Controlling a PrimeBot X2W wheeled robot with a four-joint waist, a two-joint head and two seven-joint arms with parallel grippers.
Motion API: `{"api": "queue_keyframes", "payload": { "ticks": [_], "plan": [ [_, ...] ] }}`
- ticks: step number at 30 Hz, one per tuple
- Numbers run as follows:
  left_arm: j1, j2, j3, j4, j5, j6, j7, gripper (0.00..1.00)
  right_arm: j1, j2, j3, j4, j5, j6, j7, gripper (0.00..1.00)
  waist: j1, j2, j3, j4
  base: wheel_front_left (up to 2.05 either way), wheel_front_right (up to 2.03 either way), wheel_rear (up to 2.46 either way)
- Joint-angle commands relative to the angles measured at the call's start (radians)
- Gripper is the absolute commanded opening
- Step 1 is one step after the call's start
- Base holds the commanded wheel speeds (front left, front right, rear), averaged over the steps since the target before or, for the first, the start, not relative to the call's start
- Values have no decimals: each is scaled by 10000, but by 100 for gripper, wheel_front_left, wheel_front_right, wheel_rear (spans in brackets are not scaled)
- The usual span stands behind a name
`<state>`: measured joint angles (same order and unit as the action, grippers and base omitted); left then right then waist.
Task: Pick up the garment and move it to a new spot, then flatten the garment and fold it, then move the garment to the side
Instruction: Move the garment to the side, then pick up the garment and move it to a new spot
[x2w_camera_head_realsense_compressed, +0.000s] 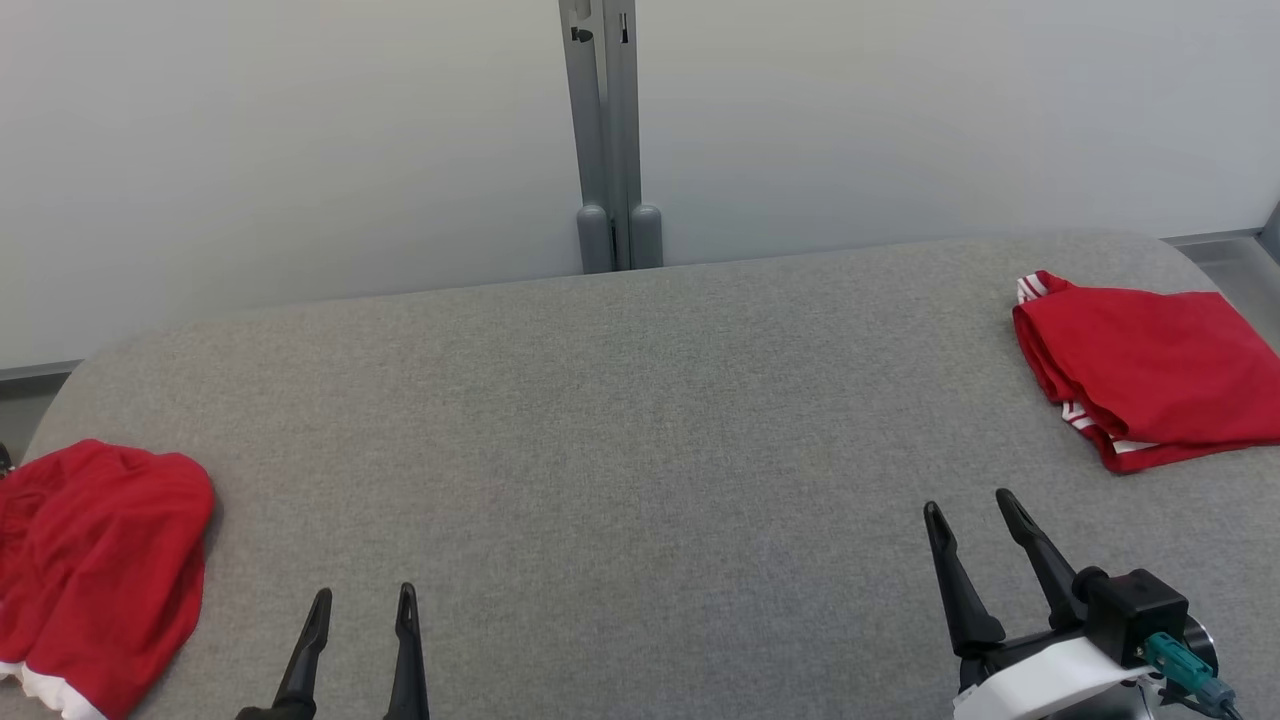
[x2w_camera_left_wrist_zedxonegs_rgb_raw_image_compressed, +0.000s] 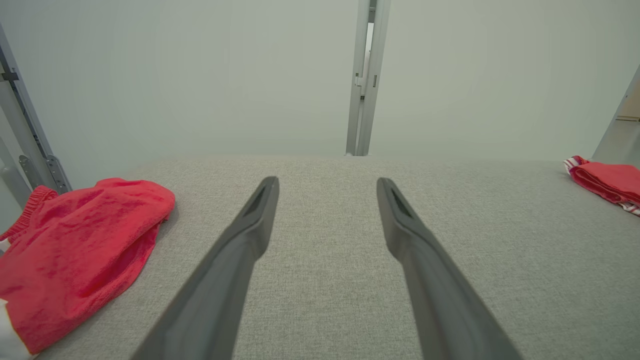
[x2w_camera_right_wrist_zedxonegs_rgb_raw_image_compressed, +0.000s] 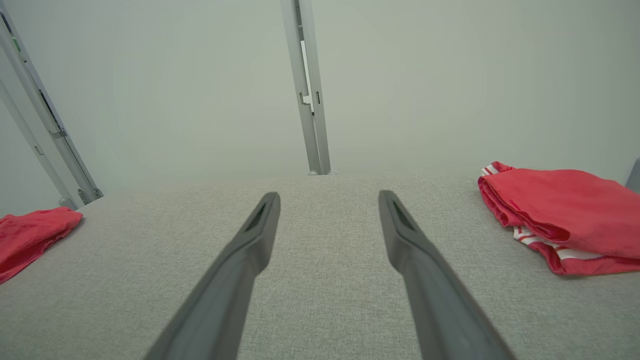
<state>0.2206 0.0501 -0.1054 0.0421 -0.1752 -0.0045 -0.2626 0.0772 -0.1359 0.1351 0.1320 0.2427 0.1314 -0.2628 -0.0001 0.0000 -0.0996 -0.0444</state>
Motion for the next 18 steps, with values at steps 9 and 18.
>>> {"api": "queue_keyframes", "payload": {
  "ticks": [9,18],
  "plan": [
    [72,10,-50,65,48,-35,-27,100,123,15,-46,8,45,-16,-27,100,1,0,-47,-70,0,0,0],
    [-21,10,-12,6,39,-66,-27,100,174,50,-39,-63,61,-16,-27,100,1,0,17,39,0,0,0]
  ]
}}
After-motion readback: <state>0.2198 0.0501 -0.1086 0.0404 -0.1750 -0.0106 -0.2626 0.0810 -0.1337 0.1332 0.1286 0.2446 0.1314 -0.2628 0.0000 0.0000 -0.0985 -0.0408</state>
